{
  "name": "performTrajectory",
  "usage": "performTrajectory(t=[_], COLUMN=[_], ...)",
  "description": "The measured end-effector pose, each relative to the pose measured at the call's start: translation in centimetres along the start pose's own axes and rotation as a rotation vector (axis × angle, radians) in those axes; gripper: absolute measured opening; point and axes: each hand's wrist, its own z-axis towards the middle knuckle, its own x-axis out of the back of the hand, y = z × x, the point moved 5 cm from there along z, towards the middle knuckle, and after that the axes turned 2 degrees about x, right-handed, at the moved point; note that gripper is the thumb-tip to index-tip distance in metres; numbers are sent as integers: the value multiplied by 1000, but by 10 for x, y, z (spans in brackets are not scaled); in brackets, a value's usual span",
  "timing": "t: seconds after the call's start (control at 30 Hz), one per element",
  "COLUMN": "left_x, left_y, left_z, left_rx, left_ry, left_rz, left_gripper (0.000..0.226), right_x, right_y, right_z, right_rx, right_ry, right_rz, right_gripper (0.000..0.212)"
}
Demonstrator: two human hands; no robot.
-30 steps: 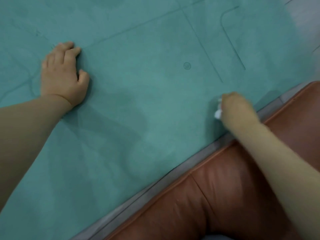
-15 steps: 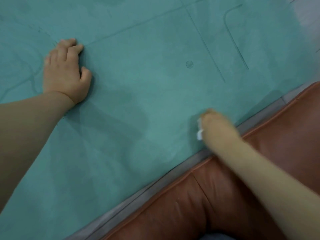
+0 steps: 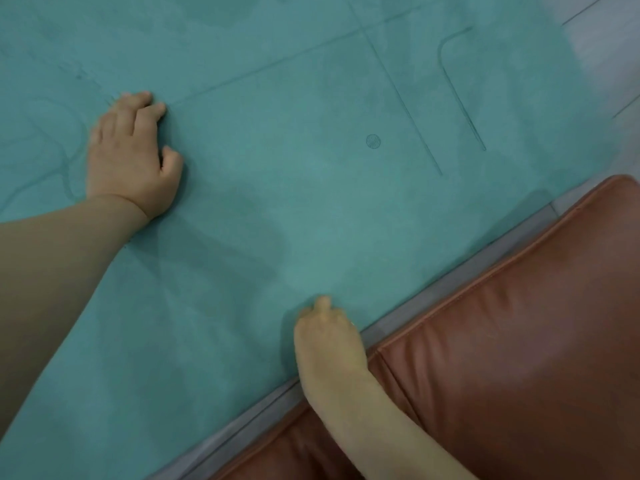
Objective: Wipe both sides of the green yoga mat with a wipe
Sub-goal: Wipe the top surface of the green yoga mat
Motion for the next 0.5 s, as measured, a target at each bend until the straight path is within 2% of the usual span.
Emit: performTrajectory(t=[0.1, 0.13, 0.2, 0.27, 0.33, 0.4, 0.5], left_x=[1, 2, 2, 2, 2, 2, 3], left_y=[0, 0, 0, 0, -1, -2, -2], left_z=[0, 0, 0, 0, 1, 2, 2], left_rx=[8, 12, 13, 12, 17, 23, 19], left_ry=[-5, -9, -13, -16, -22, -17, -7], left_rz=[0, 2, 5, 7, 2, -6, -25], left_gripper=[62, 62, 63, 63, 62, 60, 57], right_x=[8, 12, 24, 33, 35, 32, 29], right_y=[25, 47, 94, 113, 86, 47, 9], right_z=[4, 6, 14, 15, 12, 8, 7], right_rx=[40, -4, -119, -176, -80, 50, 183], right_ry=[-57, -76, 6, 77, 34, 36, 74], right_rz=[64, 79, 63, 49, -2, 2, 136], right_gripper=[28, 26, 18, 22, 34, 33, 39])
